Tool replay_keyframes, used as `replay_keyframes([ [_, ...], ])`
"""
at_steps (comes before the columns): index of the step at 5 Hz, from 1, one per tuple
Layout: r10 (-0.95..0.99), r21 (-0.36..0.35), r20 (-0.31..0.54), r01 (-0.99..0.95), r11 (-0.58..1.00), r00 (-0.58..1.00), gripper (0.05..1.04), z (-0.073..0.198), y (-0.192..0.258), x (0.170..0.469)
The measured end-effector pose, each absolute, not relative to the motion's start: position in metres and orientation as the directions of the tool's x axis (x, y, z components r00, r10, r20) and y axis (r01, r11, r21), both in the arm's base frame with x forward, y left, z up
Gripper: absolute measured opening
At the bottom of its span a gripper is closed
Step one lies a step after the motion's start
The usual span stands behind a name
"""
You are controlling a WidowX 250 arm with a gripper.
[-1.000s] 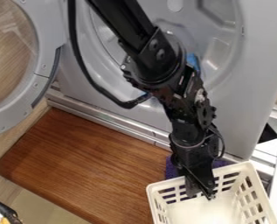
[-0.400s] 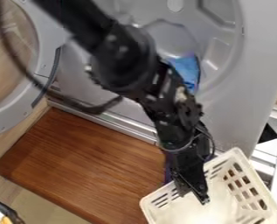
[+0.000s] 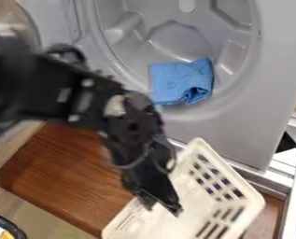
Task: Move the white basket to the left of the table
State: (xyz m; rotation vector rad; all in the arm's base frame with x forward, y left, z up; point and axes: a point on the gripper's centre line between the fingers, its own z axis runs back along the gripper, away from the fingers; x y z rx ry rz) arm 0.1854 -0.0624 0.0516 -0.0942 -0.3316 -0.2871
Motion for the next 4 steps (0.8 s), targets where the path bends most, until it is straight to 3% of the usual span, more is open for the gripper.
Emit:
replay_keyframes([
  [1,-0.031,-0.029,0.392,0.046,0.998,0.920,0.096,0.055,-0.023,0.182],
  [2,0.190,-0.029,0.375,-0.193,0.981,0.908,0.096,0.045,0.010,0.186],
  [4,0.356,0.030,0.407,-0.402,0.915,0.841,0.096,0.046,0.059,0.213],
])
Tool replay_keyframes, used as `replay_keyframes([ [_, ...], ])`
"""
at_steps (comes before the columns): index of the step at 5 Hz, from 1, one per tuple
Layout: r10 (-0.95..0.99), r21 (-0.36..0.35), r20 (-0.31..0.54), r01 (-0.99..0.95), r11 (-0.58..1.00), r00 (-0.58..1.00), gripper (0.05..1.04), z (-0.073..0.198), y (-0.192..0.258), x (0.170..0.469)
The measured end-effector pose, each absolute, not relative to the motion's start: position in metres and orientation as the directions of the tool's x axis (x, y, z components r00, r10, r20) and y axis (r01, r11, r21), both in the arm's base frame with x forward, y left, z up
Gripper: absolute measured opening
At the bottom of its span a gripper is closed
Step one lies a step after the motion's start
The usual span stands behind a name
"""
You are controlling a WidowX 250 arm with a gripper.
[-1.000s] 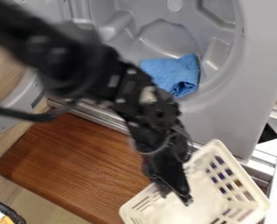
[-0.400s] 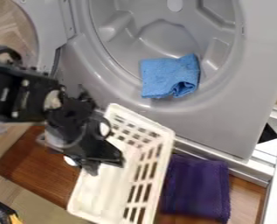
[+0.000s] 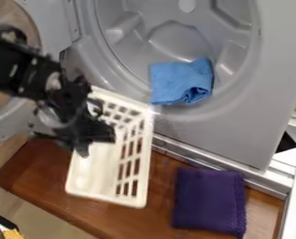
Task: Move the white basket to the left of the table
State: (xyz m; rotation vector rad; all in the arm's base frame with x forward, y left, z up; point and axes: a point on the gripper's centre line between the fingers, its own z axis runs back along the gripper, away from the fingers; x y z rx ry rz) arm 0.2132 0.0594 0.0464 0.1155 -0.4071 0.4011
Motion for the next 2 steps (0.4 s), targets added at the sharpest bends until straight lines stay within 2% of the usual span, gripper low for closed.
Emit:
replay_keyframes([
  [1,0.509,0.036,0.411,-0.571,0.820,0.756,0.096,0.0509,0.0925,0.2216],
  [2,0.542,0.052,0.390,-0.606,0.794,0.744,0.096,0.0410,0.1017,0.2178],
])
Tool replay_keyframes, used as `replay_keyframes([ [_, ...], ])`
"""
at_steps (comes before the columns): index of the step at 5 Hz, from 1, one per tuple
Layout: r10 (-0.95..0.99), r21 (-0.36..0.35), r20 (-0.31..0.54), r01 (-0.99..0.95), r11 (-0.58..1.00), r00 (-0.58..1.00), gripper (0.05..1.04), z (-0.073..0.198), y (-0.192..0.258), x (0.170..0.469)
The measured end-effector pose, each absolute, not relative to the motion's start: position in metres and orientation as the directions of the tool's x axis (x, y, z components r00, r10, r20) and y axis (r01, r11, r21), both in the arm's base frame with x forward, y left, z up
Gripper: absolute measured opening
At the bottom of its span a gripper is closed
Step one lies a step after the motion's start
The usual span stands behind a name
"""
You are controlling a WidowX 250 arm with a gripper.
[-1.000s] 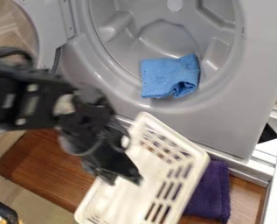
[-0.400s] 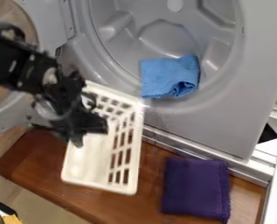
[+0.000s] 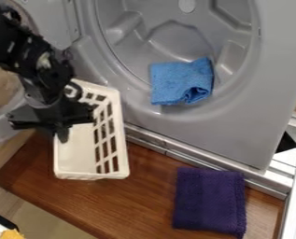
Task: Move the white basket to the left of the table
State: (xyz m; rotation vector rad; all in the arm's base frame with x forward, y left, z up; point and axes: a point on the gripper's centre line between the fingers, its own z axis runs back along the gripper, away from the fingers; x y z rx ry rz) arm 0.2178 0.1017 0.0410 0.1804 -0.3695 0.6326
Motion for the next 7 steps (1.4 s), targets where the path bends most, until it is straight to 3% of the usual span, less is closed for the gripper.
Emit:
replay_keyframes([
  [2,0.549,0.102,0.348,-0.612,0.784,0.760,0.096,0.014,0.113,0.198],
  [3,0.566,0.086,0.319,-0.618,0.781,0.760,0.129,-0.001,0.115,0.197],
  [4,0.571,0.050,0.294,-0.609,0.791,0.766,0.323,-0.004,0.111,0.202],
  [6,0.570,0.076,0.275,-0.609,0.790,0.774,0.917,0.001,0.104,0.200],
  [7,0.571,0.059,0.269,-0.605,0.794,0.776,1.011,-0.001,0.101,0.199],
])
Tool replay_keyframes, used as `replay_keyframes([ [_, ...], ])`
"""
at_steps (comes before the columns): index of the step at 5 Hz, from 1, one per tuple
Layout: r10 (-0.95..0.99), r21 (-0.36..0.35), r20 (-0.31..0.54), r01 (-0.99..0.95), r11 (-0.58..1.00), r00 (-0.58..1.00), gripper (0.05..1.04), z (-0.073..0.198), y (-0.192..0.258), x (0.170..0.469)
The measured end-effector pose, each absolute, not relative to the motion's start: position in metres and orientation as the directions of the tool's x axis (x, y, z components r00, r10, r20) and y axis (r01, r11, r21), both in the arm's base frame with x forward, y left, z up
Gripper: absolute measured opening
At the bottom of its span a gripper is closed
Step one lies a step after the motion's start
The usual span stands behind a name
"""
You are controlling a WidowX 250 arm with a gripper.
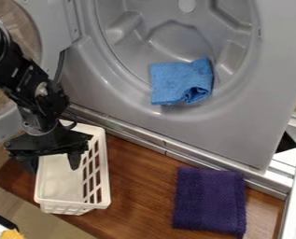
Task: Move the white basket to the left of the table
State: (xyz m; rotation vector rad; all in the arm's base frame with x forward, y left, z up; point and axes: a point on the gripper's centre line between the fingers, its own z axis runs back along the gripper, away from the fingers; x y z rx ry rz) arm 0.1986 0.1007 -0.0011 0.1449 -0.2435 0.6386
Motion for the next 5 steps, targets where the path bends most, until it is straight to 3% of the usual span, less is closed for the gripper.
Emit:
replay_keyframes([
  [1,0.543,0.024,0.277,-0.570,0.821,0.793,1.006,-0.001,0.094,0.204],
  [4,0.422,0.099,0.365,-0.486,0.869,0.830,1.001,0.084,0.069,0.194],
  [5,0.401,0.077,0.394,-0.464,0.882,0.827,1.001,0.093,0.066,0.195],
])
